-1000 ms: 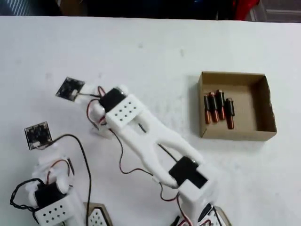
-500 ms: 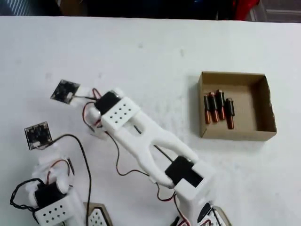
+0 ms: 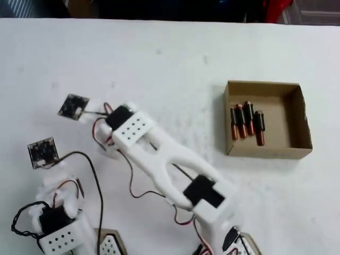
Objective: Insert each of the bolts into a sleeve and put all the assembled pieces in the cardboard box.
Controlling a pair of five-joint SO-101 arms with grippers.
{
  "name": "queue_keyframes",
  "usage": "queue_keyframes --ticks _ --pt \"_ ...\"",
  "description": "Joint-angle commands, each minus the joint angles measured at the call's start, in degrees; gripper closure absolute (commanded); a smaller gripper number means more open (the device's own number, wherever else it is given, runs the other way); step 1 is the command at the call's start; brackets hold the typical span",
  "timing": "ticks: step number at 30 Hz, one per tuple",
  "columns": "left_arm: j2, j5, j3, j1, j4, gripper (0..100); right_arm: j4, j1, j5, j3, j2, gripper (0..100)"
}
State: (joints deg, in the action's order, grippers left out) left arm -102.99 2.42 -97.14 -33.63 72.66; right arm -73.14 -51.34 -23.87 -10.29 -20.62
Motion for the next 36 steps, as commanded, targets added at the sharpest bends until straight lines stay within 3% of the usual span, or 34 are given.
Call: queue_keyframes --ticks 1,10,26,33,36 --pt "-0.13 0.53 0.09 -0.4 0.35 98 2.15 -0.22 -4.92 -0.7 -1.45 82.9" --pt "-0.13 0.35 0.09 -0.4 0.35 98 2.15 -1.71 -6.42 -0.53 -3.12 83.0" --pt "-0.13 0.26 0.09 -0.4 0.35 98 11.47 -3.03 -6.07 -0.44 -9.71 83.1" --pt "-0.13 0.44 0.09 -0.4 0.35 98 12.79 -3.12 -6.51 -1.41 -14.2 97.1" --pt "-0.13 0.53 0.09 -0.4 0.35 98 7.6 -3.03 -6.15 -4.57 -14.29 98.1"
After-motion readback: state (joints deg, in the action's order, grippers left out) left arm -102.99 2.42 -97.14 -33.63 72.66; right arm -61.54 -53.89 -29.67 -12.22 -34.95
